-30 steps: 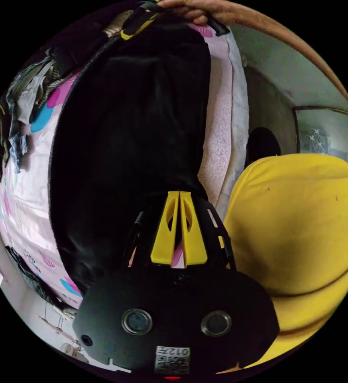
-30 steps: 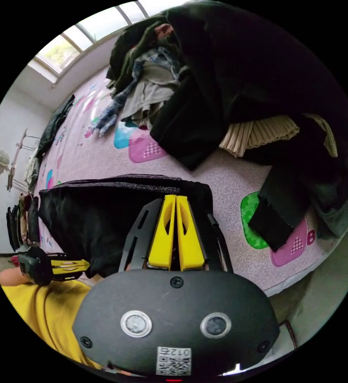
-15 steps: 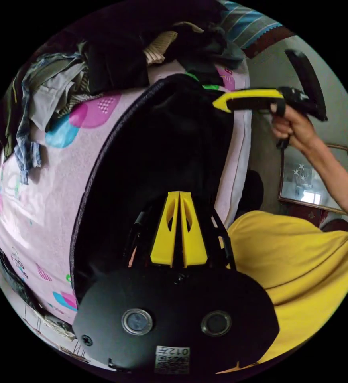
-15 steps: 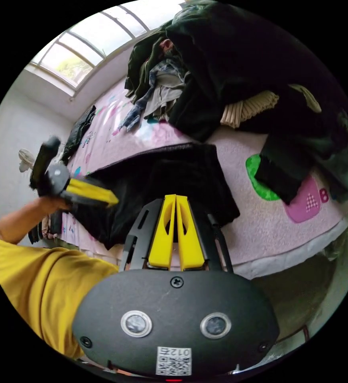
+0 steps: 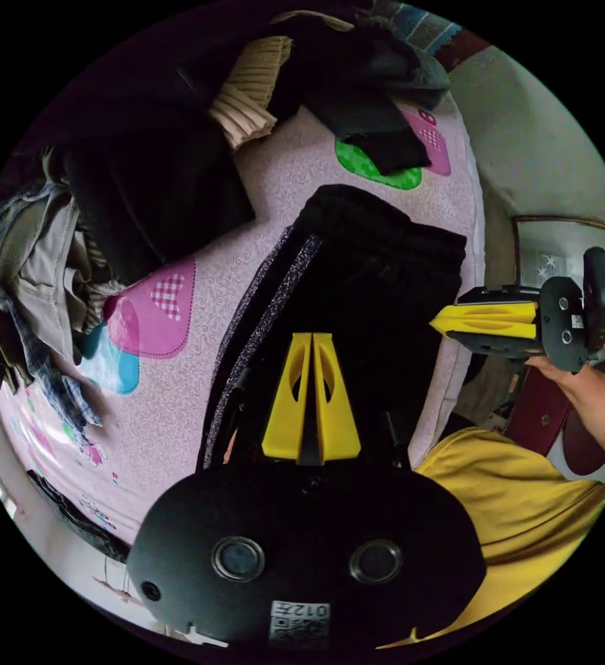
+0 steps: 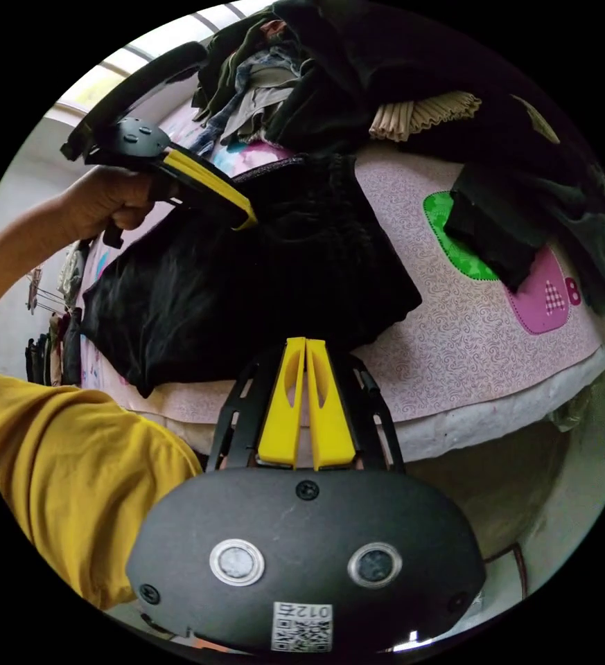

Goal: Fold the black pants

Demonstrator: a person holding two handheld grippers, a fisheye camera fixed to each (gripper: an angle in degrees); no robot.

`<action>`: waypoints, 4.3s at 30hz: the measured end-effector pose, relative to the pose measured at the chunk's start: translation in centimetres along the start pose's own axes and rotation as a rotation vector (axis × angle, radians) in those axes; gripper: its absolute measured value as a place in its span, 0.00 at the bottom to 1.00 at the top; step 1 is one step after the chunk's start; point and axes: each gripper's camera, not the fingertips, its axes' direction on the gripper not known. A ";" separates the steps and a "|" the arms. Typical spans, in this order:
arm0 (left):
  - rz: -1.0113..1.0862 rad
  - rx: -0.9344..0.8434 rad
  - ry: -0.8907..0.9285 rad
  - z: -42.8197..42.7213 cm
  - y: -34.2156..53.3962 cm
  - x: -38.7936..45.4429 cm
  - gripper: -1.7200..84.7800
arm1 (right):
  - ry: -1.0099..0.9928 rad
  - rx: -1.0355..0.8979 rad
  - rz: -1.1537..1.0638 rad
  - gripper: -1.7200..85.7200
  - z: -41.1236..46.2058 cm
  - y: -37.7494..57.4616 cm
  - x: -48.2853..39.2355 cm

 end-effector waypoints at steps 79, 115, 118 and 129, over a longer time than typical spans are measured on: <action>-1.370 0.431 0.134 -43.1 125.1 -8.0 0.02 | 0.222 -0.395 -0.549 0.03 47.4 -14.2 -65.7; -1.722 0.877 0.388 -48.0 154.5 3.2 0.16 | -0.143 -0.417 -1.333 0.12 73.4 -35.8 -113.4; -1.746 0.852 0.393 -47.5 154.9 3.3 0.17 | -0.129 -0.418 -1.351 0.13 75.8 -36.7 -114.8; -1.708 0.834 0.327 -46.8 153.8 5.9 0.16 | -0.129 -0.583 -1.393 0.11 81.6 -39.4 -115.8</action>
